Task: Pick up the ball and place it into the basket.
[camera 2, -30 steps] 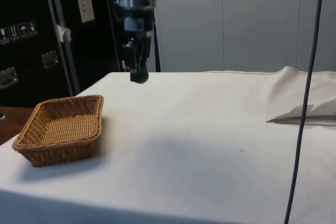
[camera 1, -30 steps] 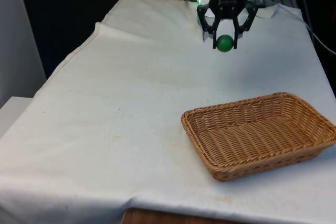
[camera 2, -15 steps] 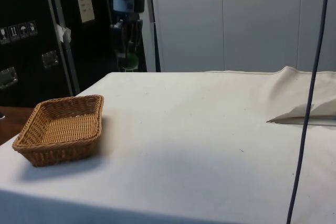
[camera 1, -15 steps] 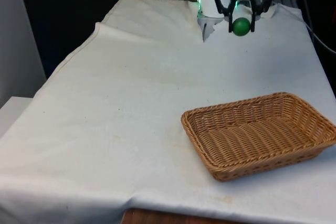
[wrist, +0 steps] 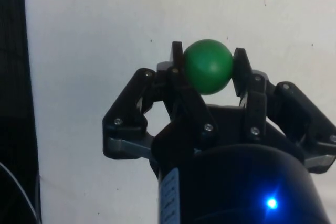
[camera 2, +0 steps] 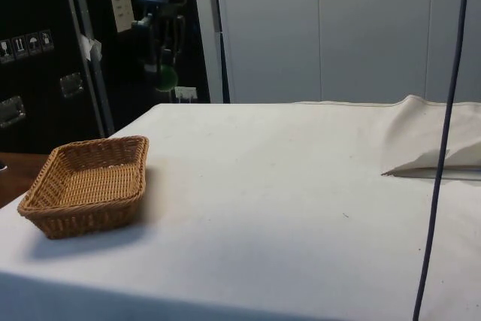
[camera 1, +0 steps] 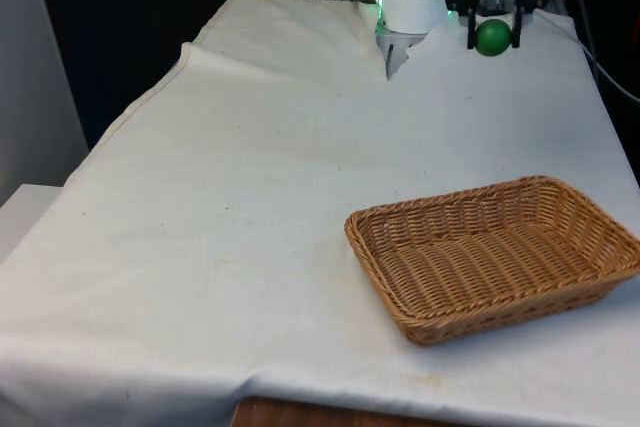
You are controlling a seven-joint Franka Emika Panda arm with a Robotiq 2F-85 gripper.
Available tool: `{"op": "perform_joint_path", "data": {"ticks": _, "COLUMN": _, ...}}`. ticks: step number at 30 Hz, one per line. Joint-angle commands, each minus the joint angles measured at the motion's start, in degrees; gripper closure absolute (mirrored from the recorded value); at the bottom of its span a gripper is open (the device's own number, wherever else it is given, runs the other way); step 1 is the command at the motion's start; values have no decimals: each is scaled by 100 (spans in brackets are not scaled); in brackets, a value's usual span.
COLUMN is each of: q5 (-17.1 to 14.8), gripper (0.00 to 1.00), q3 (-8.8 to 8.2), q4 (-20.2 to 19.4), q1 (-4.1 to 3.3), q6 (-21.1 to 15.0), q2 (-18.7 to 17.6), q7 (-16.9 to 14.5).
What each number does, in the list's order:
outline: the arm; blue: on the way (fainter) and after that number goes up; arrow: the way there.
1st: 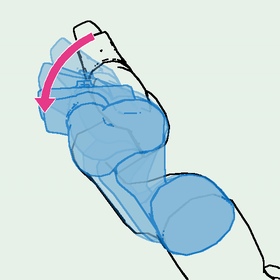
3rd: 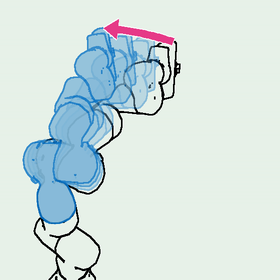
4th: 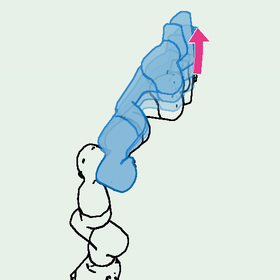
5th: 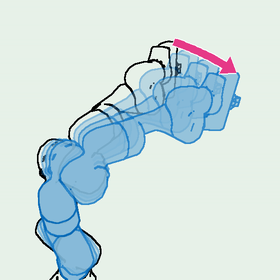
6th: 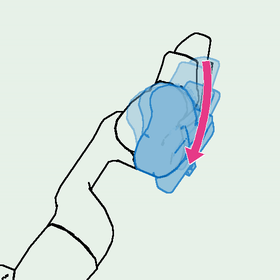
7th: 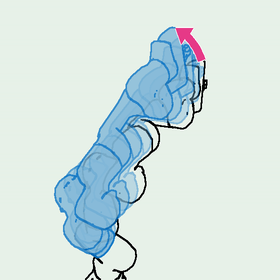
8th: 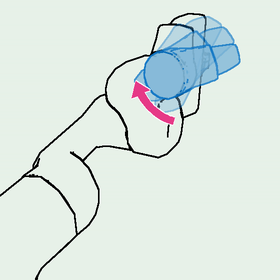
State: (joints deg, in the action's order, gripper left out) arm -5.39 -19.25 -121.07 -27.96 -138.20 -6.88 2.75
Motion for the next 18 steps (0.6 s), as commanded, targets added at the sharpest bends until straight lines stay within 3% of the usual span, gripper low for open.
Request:
{"op": "perform_joint_path", "data": {"ticks": 1, "q5": -11, "gripper": 100, "q3": 29, "q4": 126, "q1": -11, "q6": 92, "q2": -103, "q7": 74}}
{"op": "perform_joint_path", "data": {"ticks": 12, "q5": -29, "gripper": 100, "q3": 149, "q4": 693, "q1": 0, "q6": 120, "q2": -613, "q7": 235}}
{"op": "perform_joint_path", "data": {"ticks": 18, "q5": -183, "gripper": 100, "q3": 229, "q4": 1226, "q1": 11, "q6": 155, "q2": -1163, "q7": 264}}
